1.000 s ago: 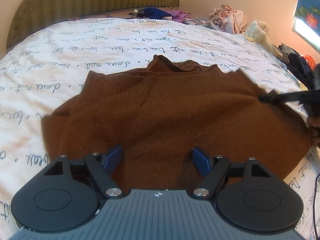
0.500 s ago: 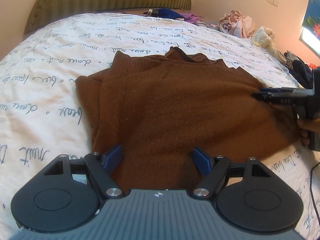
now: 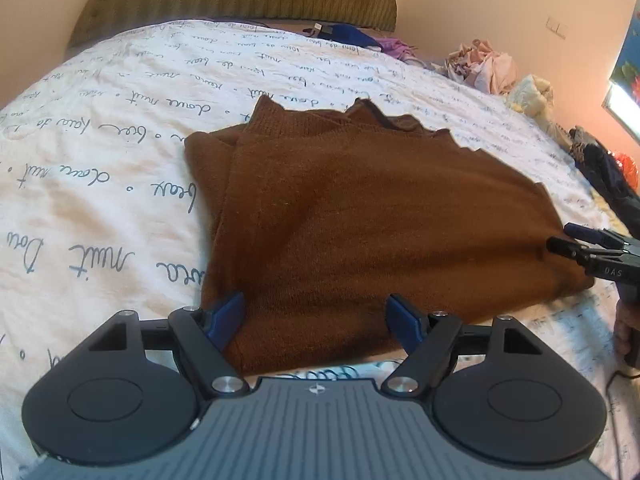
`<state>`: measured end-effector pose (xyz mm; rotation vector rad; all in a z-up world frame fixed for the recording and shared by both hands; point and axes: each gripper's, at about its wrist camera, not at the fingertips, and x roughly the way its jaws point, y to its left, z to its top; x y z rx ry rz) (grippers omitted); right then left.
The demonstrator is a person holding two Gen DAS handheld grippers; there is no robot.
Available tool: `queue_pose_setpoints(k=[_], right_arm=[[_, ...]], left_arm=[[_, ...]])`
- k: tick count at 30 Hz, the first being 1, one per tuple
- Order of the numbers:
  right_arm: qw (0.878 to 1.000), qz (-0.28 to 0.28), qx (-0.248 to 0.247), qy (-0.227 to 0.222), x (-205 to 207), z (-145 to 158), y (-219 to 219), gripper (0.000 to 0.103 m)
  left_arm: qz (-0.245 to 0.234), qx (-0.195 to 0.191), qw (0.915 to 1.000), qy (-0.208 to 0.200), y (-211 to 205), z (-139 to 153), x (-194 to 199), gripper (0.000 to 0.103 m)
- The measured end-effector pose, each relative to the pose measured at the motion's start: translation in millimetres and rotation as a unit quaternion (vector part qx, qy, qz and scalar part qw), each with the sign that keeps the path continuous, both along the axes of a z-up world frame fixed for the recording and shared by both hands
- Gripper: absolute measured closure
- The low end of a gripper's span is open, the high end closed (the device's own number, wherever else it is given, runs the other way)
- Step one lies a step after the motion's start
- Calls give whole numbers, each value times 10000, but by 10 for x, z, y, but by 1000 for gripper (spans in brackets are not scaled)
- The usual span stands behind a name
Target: Fold small clothes
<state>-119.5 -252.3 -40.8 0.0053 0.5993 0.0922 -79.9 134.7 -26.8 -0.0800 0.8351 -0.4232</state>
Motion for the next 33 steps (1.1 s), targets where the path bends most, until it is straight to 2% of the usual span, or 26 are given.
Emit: queue_pose_setpoints(k=[2,4,6,8,9,10,11,14,16,18,20,22,26,27,30,33], right_arm=[[9993,16,258,-287,-77,101,4,18],[9985,-97,351,-411,-37,140,40,18],[9981,-146,486,-346,133,157,75,13],[9972,-296,567,-386,253,194,126,12],[9963,-359,684,-379,312,199,132,7],[9958,-405,765,-313,379,180,133,1],[9959,-478,743,-194,449,125,142,0],[9965,-786,254,108,529,-200,145,0],[9948,-944,363,-85,446,-178,89,0],[9915,-1073,734,51,458,-230,-40,0],[9892,-1117,946,61,457,-237,-114,0],[9896,-1128,896,-30,439,-237,-90,0],[9920,-1017,471,-583,273,-135,73,0],[9933,-981,370,-484,304,-137,108,0],[9955,-890,93,314,526,-210,185,0],[9950,-908,155,376,540,-229,162,0]], left_arm=[[99,-176,9997,-98,29,84,-37,24],[221,-405,9984,-311,20,177,9,11],[281,-408,9977,-470,-62,256,142,10],[382,-331,9967,-641,-187,322,312,8],[371,-340,9963,-691,-251,335,401,6],[405,-290,9963,-702,-315,317,491,2],[494,-127,9966,-654,-381,264,584,2],[858,410,9954,-144,-469,-108,858,2],[909,757,9908,-662,-498,-264,798,0],[1048,590,9911,-572,-461,-247,797,0],[1075,636,9900,-659,-470,-266,771,0],[1090,651,9897,-668,-476,-254,765,0],[1097,630,9896,-684,-474,-248,761,0],[1097,642,9895,-686,-477,-248,759,0],[1092,643,9896,-685,-475,-248,761,0],[1086,620,9898,-687,-466,-248,760,0]])
